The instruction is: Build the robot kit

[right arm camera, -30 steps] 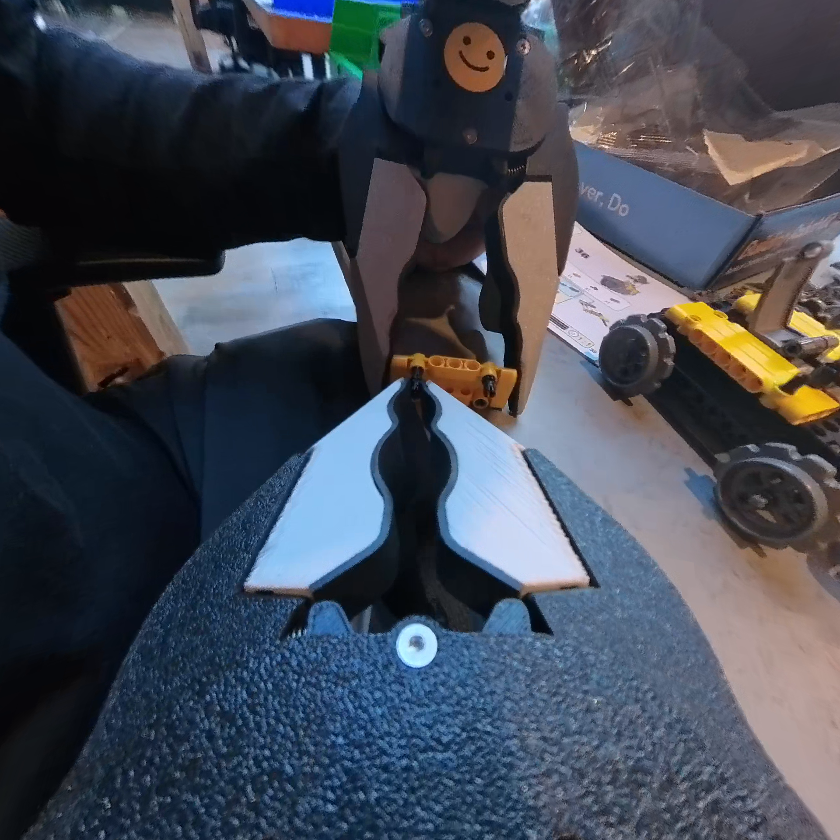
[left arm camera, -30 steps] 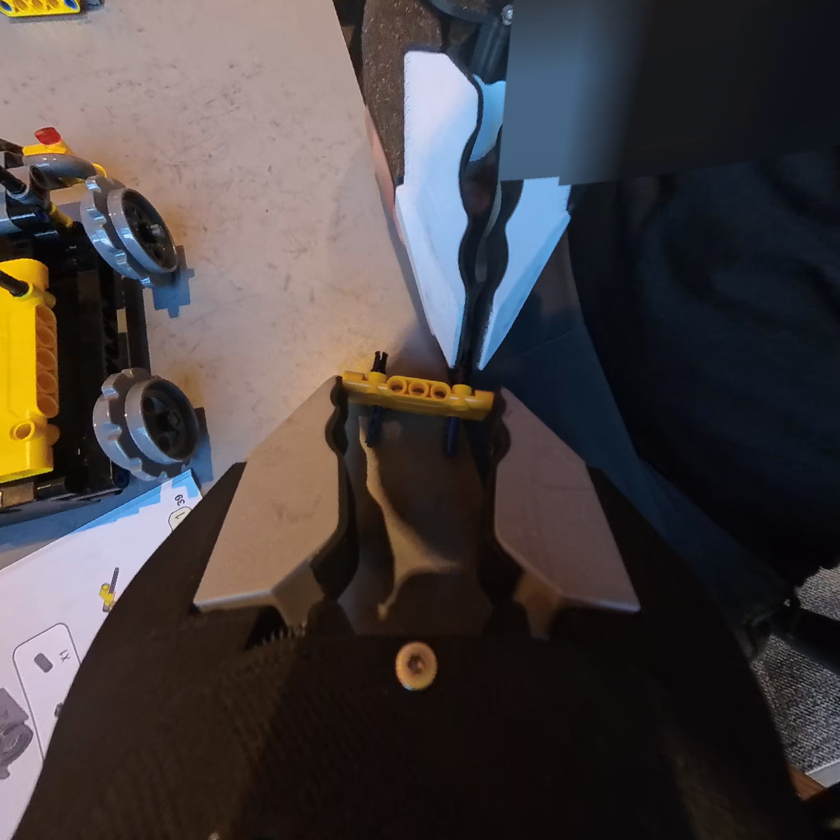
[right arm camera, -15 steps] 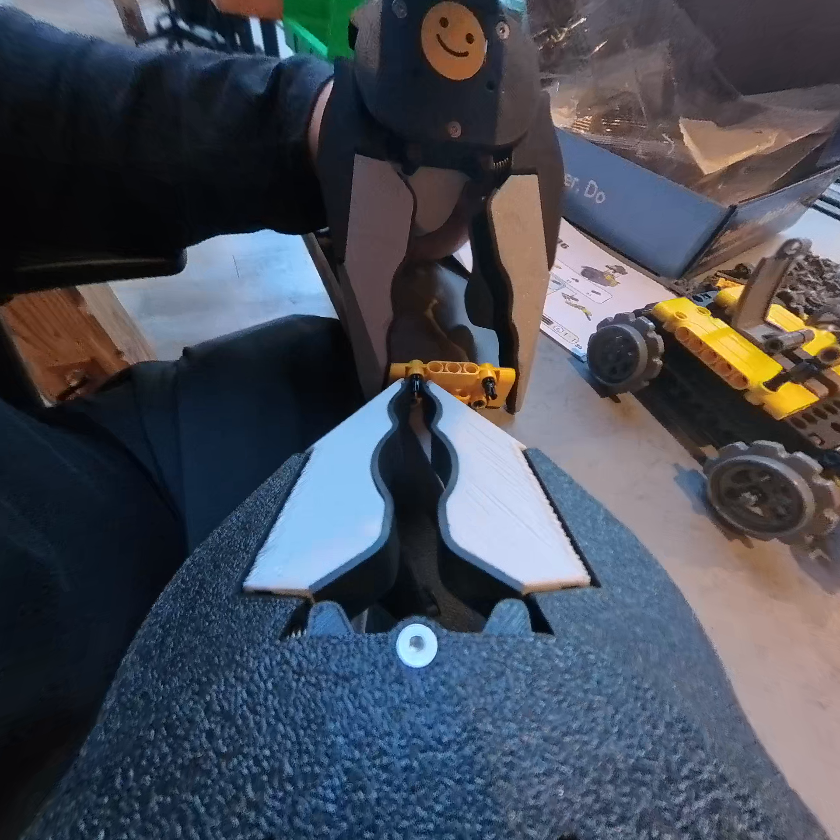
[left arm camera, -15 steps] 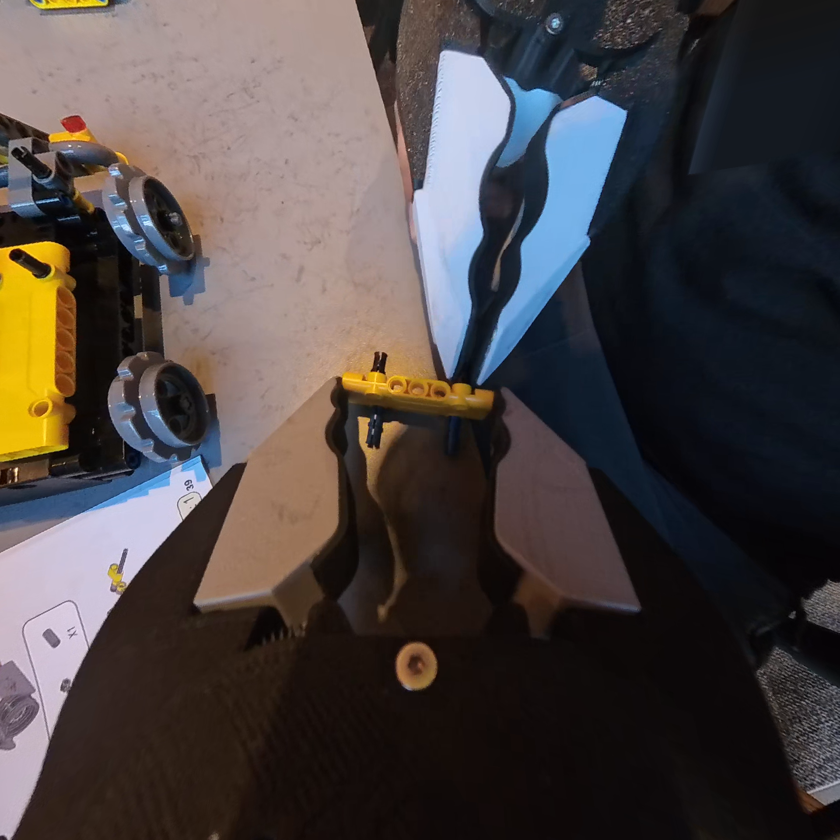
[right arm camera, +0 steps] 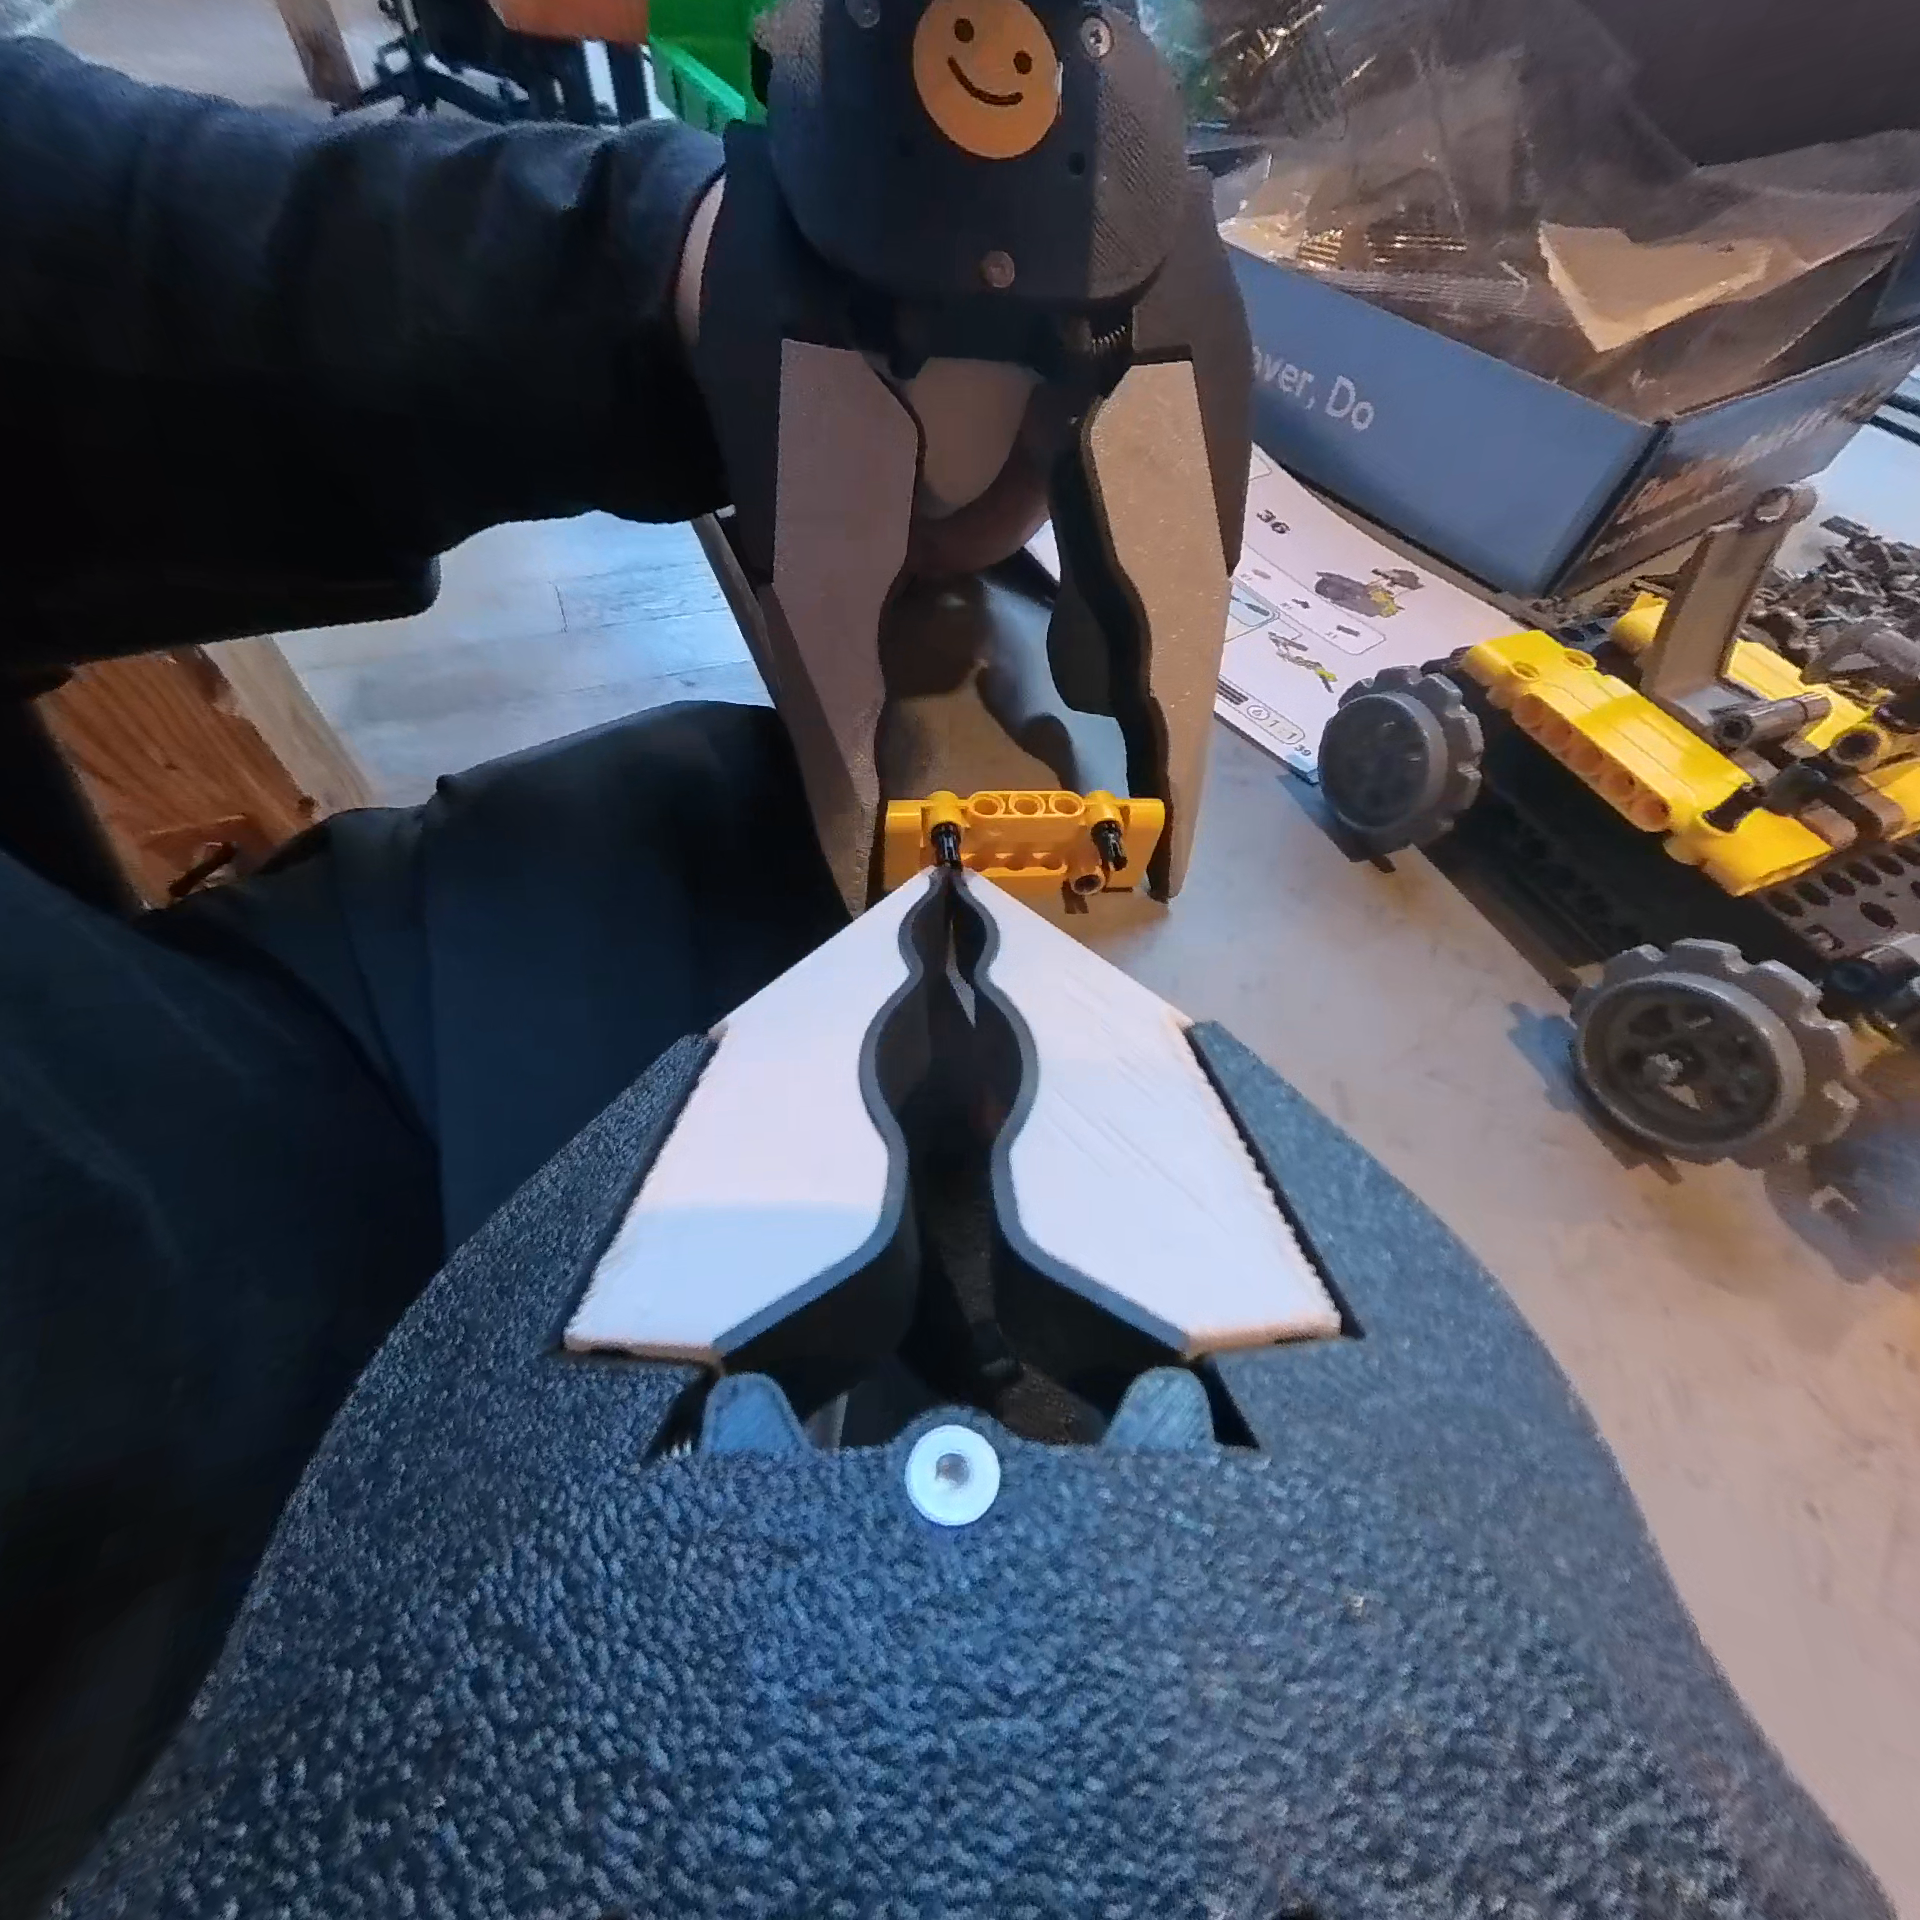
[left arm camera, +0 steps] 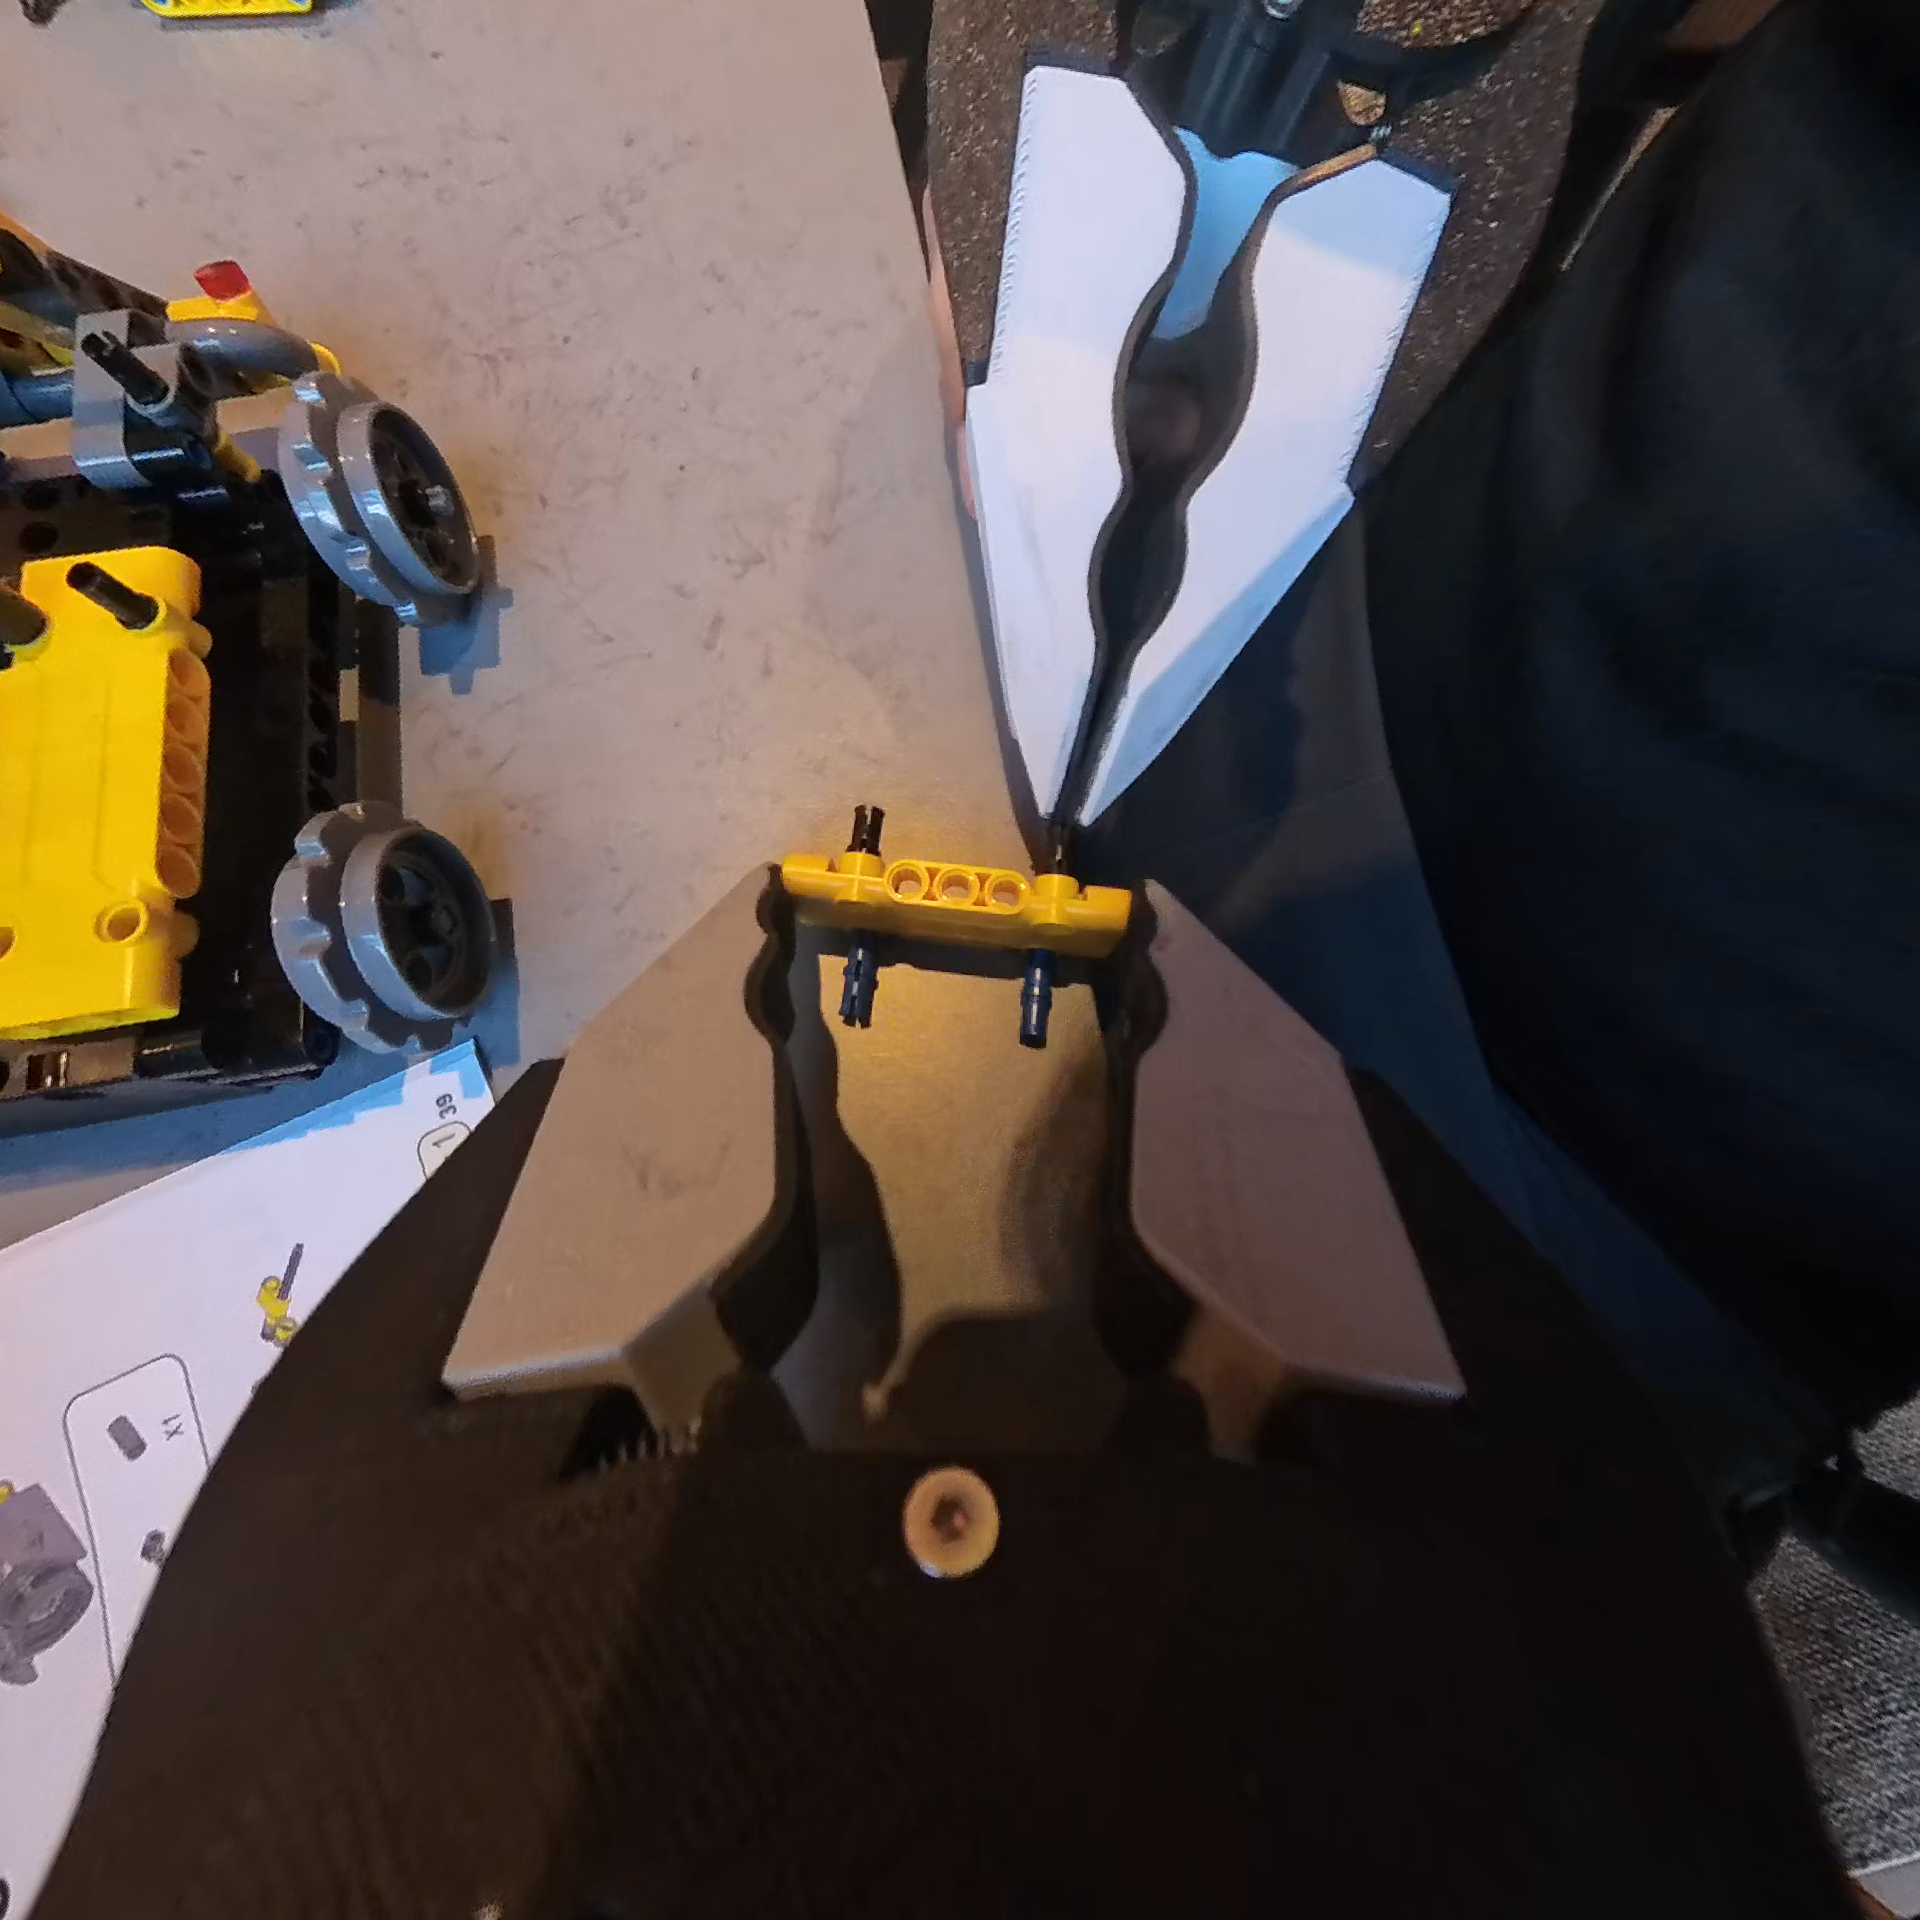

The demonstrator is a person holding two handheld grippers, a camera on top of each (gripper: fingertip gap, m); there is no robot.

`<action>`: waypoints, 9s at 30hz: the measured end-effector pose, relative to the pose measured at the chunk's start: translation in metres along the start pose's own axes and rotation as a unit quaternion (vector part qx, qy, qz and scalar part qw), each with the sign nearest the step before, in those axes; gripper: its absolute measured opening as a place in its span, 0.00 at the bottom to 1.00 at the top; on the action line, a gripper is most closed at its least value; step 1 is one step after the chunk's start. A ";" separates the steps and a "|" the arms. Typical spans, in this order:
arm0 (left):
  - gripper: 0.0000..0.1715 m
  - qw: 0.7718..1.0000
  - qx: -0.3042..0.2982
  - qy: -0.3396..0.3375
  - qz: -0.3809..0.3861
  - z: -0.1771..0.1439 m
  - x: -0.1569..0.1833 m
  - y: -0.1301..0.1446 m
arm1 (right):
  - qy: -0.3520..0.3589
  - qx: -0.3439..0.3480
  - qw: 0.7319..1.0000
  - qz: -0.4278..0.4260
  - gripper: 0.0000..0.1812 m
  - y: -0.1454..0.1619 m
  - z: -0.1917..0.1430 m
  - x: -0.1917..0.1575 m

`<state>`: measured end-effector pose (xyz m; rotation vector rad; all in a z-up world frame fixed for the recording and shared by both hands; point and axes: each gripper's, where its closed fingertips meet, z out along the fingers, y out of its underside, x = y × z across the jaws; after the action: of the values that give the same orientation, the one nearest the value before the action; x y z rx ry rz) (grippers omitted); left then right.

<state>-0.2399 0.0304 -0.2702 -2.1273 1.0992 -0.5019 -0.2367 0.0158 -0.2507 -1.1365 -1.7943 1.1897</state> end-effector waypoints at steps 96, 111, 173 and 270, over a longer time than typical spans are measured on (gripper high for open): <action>0.00 0.876 0.067 -0.347 -0.328 -0.190 -0.015 0.170 | 0.307 0.122 0.944 0.024 0.04 -0.042 -0.099 0.226; 0.00 0.873 0.093 -0.374 -0.298 -0.194 -0.017 0.166 | 0.321 0.102 0.941 0.019 0.03 -0.038 -0.094 0.229; 0.02 0.928 0.170 -0.247 -0.221 -0.072 -0.002 0.039 | 0.298 -0.197 0.906 0.228 0.14 0.097 -0.161 0.222; 0.35 0.945 0.038 -0.245 -0.213 -0.026 -0.026 0.023 | -0.119 -0.157 0.980 -0.029 0.17 0.011 0.000 0.048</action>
<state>-0.2830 0.0318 -0.2688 -2.2534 0.3372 -0.1772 -0.2515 0.0619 -0.2575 -1.1415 -2.2458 1.0686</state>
